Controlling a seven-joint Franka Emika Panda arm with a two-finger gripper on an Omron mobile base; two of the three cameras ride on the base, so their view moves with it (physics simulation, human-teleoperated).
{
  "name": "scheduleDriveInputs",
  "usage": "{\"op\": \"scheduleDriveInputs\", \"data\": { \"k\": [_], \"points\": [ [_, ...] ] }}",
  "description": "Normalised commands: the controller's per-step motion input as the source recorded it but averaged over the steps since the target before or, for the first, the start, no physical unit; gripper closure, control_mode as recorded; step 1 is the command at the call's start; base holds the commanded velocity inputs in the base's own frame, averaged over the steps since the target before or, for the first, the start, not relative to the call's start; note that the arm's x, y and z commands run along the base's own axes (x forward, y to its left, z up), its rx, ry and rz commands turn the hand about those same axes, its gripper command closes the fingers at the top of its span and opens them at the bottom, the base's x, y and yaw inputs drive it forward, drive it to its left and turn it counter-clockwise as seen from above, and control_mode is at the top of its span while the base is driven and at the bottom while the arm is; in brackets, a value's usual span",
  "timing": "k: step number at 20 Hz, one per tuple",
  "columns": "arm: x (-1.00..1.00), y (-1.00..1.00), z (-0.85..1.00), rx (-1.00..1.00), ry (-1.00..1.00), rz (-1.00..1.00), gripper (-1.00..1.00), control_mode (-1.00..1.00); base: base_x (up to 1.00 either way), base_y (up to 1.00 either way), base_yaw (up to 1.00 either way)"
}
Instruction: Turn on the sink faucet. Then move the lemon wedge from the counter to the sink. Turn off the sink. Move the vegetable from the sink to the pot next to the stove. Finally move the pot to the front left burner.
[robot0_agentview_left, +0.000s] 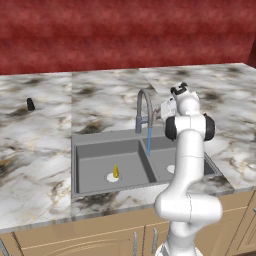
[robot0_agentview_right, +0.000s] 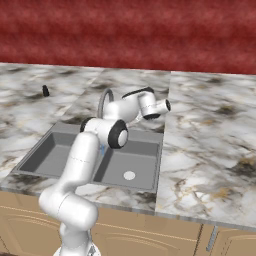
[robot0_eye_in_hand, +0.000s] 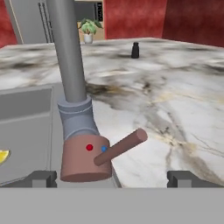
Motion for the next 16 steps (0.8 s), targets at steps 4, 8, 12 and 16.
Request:
{"op": "scheduleDriveInputs", "data": {
  "k": [4,8,12,16],
  "points": [
    [0.00,0.03,0.00,0.00,0.00,0.06,-1.00,-1.00,0.00,0.00,0.00],
    [0.00,0.12,0.00,0.00,0.00,0.07,-1.00,-1.00,0.00,0.00,0.00],
    [0.00,0.20,0.00,0.00,0.00,0.06,-1.00,-1.00,0.00,0.00,0.00],
    [0.00,0.22,0.00,0.00,0.00,0.05,-1.00,-1.00,0.00,0.00,0.00]
  ]
}}
